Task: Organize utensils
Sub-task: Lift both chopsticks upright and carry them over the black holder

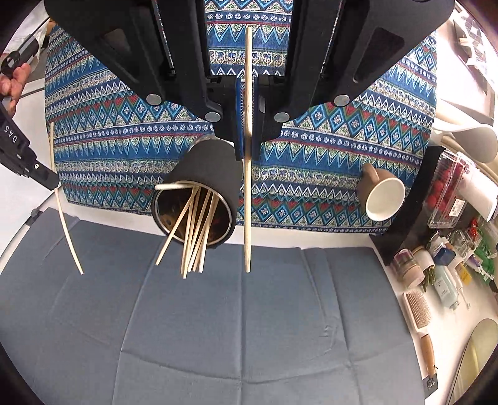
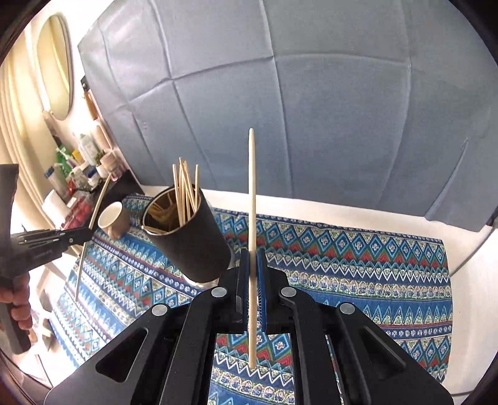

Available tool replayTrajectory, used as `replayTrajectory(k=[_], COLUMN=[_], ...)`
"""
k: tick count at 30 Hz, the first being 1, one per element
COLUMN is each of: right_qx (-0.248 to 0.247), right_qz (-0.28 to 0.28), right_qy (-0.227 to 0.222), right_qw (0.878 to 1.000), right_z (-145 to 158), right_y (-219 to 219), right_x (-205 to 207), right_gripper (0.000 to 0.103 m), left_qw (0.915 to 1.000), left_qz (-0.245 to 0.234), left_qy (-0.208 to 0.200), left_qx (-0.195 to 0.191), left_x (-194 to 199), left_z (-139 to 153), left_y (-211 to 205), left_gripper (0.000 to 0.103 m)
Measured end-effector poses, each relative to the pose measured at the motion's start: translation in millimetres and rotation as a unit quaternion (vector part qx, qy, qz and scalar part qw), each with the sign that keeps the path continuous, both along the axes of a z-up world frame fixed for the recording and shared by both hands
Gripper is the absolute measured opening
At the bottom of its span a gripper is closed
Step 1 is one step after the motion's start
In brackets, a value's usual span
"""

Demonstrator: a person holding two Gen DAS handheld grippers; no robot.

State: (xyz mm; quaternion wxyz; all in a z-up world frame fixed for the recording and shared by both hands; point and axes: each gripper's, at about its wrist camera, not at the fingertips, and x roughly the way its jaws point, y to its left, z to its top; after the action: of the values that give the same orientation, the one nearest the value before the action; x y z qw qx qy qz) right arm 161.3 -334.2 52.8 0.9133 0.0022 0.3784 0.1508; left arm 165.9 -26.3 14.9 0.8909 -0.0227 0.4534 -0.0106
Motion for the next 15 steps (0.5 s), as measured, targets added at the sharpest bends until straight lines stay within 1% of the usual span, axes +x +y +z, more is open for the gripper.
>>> replayTrajectory(k=[4, 8, 10, 13, 15], right_qx=[0.031, 0.065, 0.069, 0.062, 0.069], right_qz=[0.017, 0.033, 0.033, 0.034, 0.038], right_qy=[-0.012, -0.021, -0.022, -0.022, -0.024], right_qw=[0.999, 0.997, 0.997, 0.997, 0.997], right_z=[9.4, 12.4, 11.8, 10.0, 7.4], right_y=[14.1, 32.6, 43.7, 61.2, 69.2], right_x=[9.8, 23.5, 31.6, 41.8, 48.5], right_gripper=[0.005, 0.005, 0.005, 0.005, 0.005], left_qw=[0.9995, 0.9978, 0.9966, 0.9952, 0.9941], left_qz=[-0.011, -0.026, -0.038, -0.048, -0.056], left_qy=[-0.025, -0.046, -0.052, -0.059, -0.062], left_qx=[-0.018, -0.041, -0.051, -0.062, -0.069], left_x=[21.1, 41.8, 51.6, 66.8, 76.7], left_z=[18.4, 28.0, 30.4, 30.4, 29.4], left_y=[3.7, 9.7, 12.1, 14.4, 14.6], left_gripper=[0.005, 0.005, 0.005, 0.005, 0.005])
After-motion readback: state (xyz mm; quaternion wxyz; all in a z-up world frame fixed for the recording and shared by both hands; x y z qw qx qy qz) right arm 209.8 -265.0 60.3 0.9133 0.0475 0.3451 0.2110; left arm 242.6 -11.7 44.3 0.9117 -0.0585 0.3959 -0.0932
